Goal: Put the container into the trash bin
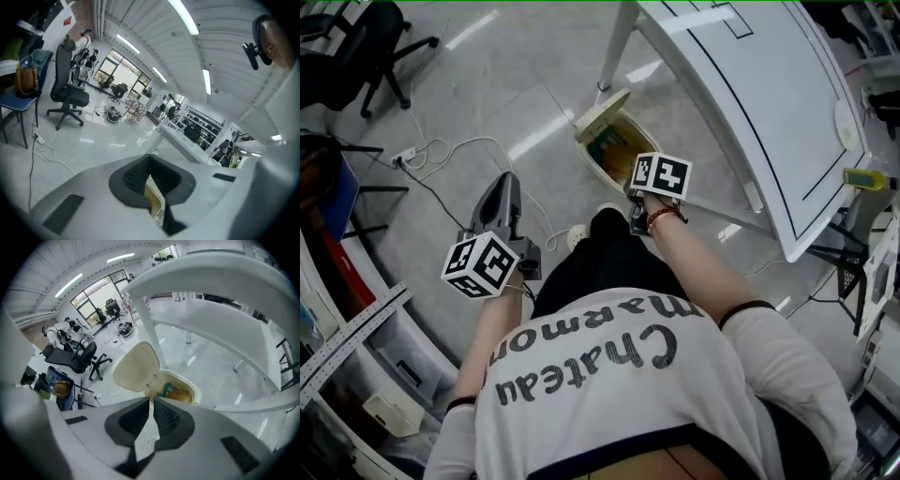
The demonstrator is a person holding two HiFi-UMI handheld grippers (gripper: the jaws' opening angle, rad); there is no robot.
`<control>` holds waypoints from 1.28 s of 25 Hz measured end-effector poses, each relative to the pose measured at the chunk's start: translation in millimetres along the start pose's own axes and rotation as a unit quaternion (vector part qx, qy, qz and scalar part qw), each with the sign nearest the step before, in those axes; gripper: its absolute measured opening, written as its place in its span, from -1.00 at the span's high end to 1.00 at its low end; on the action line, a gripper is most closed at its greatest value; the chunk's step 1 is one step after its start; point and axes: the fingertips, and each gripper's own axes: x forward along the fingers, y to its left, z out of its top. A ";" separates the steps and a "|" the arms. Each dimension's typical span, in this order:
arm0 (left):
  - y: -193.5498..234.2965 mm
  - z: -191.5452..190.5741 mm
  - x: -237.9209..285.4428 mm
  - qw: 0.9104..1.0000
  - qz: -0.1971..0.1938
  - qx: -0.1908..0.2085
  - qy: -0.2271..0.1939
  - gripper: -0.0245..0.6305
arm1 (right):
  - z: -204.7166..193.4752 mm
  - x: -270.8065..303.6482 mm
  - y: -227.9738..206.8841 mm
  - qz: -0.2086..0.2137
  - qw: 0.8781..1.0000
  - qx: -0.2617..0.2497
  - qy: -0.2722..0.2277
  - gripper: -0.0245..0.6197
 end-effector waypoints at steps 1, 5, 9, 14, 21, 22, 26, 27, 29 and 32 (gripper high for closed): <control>-5.1 11.0 -2.8 1.000 -0.006 -0.002 -0.011 0.85 | 9.9 -12.5 7.2 0.007 1.000 0.003 -0.017 0.80; -26.4 49.2 -10.6 0.998 -0.034 -0.001 -0.047 0.85 | 50.1 -67.0 37.5 0.030 0.996 -0.013 -0.088 0.80; -52.4 79.7 -19.2 0.995 -0.069 0.011 -0.075 0.85 | 73.1 -116.3 67.0 0.061 0.988 -0.011 -0.140 0.80; -85.9 104.2 -27.9 0.990 -0.107 0.029 -0.090 0.85 | 93.8 -163.1 91.9 0.095 0.976 -0.008 -0.194 0.80; -120.9 136.7 -56.9 0.979 -0.148 0.066 -0.123 0.85 | 114.1 -236.0 117.6 0.109 0.951 -0.039 -0.285 0.80; -124.1 138.9 -59.8 0.978 -0.150 0.071 -0.125 0.85 | 115.6 -245.7 121.7 0.113 0.947 -0.044 -0.296 0.80; -136.2 145.4 -65.7 0.975 -0.156 0.087 -0.129 0.85 | 120.1 -280.5 135.7 0.135 0.930 -0.058 -0.336 0.80; -140.0 147.2 -67.2 0.974 -0.159 0.089 -0.131 0.85 | 121.0 -288.1 137.9 0.140 0.927 -0.060 -0.342 0.80; -149.7 152.2 -70.5 0.971 -0.170 0.094 -0.137 0.85 | 124.0 -303.0 141.1 0.148 0.922 -0.061 -0.353 0.80; -165.2 156.7 -75.5 0.964 -0.188 0.107 -0.152 0.85 | 126.1 -321.3 144.4 0.162 0.913 -0.069 -0.368 0.80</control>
